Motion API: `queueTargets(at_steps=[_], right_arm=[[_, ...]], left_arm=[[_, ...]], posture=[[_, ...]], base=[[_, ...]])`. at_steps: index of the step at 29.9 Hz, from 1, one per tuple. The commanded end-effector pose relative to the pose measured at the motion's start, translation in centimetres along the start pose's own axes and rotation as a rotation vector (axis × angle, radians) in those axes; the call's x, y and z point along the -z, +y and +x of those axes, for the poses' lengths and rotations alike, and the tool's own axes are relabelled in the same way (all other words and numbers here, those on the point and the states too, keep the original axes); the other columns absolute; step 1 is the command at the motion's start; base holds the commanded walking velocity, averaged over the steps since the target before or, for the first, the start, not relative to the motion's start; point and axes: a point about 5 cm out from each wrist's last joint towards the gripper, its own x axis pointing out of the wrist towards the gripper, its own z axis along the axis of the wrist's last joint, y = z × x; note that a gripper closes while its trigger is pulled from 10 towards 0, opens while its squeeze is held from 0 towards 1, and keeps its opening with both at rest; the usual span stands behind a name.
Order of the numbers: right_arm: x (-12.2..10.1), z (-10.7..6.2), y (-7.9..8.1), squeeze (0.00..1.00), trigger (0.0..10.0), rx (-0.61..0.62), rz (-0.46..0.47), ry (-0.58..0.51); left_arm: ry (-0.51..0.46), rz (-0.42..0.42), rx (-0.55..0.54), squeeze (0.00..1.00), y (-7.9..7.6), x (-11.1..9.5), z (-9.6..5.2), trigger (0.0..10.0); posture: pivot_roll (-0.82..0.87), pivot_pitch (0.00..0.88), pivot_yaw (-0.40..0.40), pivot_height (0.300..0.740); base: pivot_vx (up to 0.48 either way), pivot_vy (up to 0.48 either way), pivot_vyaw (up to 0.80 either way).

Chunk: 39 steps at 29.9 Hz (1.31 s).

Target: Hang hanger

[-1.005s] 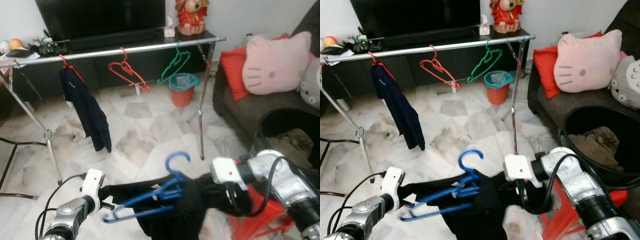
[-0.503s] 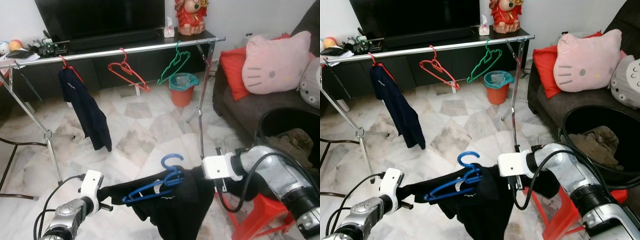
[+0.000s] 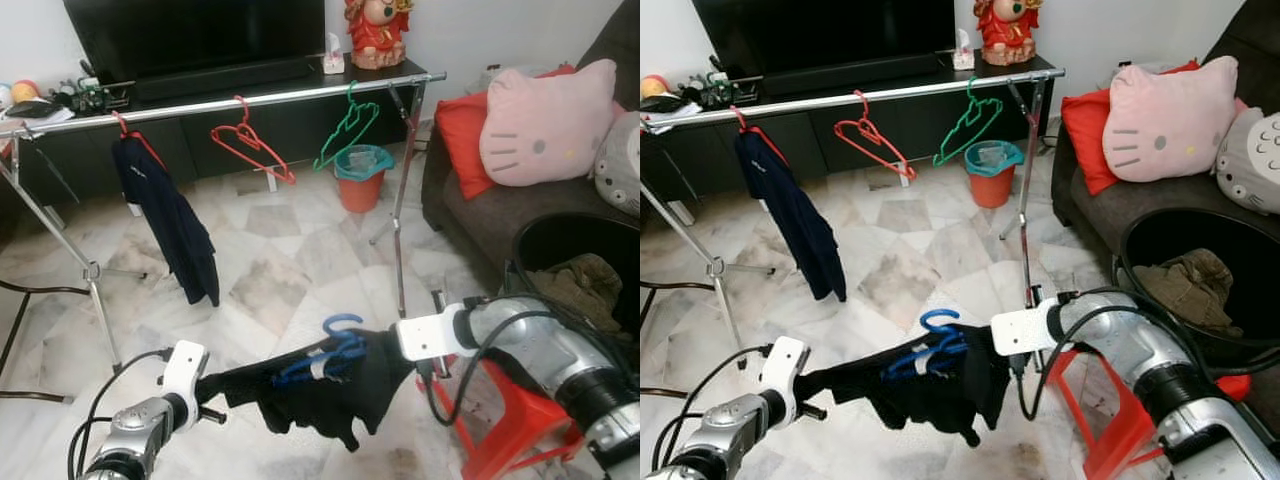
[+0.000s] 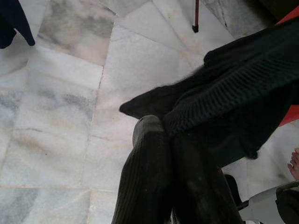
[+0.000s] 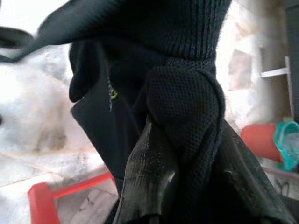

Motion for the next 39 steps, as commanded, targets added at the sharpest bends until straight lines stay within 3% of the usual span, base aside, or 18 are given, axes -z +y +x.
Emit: queueTargets(at_steps=[1, 6, 8, 12, 14, 15, 19, 25, 27, 34, 36, 39], right_arm=[[-0.5, 0.3, -0.9, 0.00, 0.0, 0.063, 0.004, 0.003], [-1.8, 2.2, 0.9, 0.00, 0.0, 0.068, 0.056, -0.046], [-2.7, 3.4, 1.9, 0.00, 0.0, 0.068, 0.104, -0.073], [-3.1, 4.0, 2.7, 0.00, 0.0, 0.052, 0.129, -0.078], [-3.0, 4.8, 3.5, 0.00, 0.0, 0.055, 0.167, -0.047], [-3.0, 4.8, 3.5, 0.00, 0.0, 0.055, 0.167, -0.047], [-2.0, 5.5, 4.2, 0.00, 0.0, 0.116, 0.212, 0.060], [-0.5, 5.8, 3.7, 0.00, 0.0, 0.292, 0.344, 0.209], [-0.5, 5.9, 3.6, 0.00, 0.0, 0.322, 0.373, 0.212], [-3.0, 6.7, 1.8, 0.00, 0.0, 0.430, 0.555, 0.072], [-3.9, 6.9, 0.9, 0.00, 0.0, 0.466, 0.611, 0.013], [-4.5, 7.1, 0.6, 0.00, 0.0, 0.461, 0.629, -0.015]], left_arm=[[0.014, 0.002, -0.016, 0.00, 0.8, -0.3, -0.3, 10.0], [-0.026, -0.011, 0.007, 0.00, 0.7, -1.7, 0.1, 10.0], [-0.080, -0.030, 0.048, 0.00, 0.8, -3.3, 0.3, 10.0], [-0.128, -0.040, 0.067, 0.00, 0.8, -4.7, 0.4, 10.0], [-0.229, -0.077, 0.146, 0.00, 0.1, -7.2, 0.7, 10.0], [-0.229, -0.077, 0.146, 0.00, 0.1, -7.2, 0.7, 10.0], [-0.326, -0.070, 0.313, 0.00, -1.4, -9.6, 0.5, 10.0], [-0.335, -0.034, 0.421, 0.00, -2.2, -10.2, -0.4, 10.0], [-0.331, -0.036, 0.436, 0.00, -2.3, -10.1, -0.6, 10.0], [-0.301, -0.011, 0.519, 0.00, -3.2, -9.9, -1.3, 10.0], [-0.281, 0.032, 0.545, 0.00, -3.7, -9.7, -1.5, 10.0], [-0.241, 0.070, 0.550, 0.00, -4.0, -9.3, -1.5, 10.0]], posture=[[0.00, 0.000, 0.088, 0.740], [0.00, 0.000, 0.084, 0.740], [0.01, 0.000, 0.088, 0.740], [0.01, 0.000, 0.087, 0.740], [0.01, 0.000, 0.087, 0.740], [0.01, 0.000, 0.087, 0.740], [0.02, 0.000, 0.076, 0.740], [0.03, 0.000, 0.071, 0.740], [0.04, 0.000, 0.069, 0.740], [0.04, 0.000, 0.067, 0.740], [0.05, 0.000, 0.068, 0.740], [0.05, 0.000, 0.067, 0.740]], base=[[0.000, 0.000, 0.00], [0.000, 0.000, 0.00], [0.000, 0.000, 0.00], [0.000, 0.000, 0.00], [0.000, 0.000, 0.00], [0.000, 0.000, 0.00], [0.000, 0.000, 0.00], [0.000, 0.000, 0.00], [0.000, 0.000, 0.00], [0.000, 0.000, 0.00], [0.000, 0.000, 0.00], [0.000, 0.000, 0.00]])
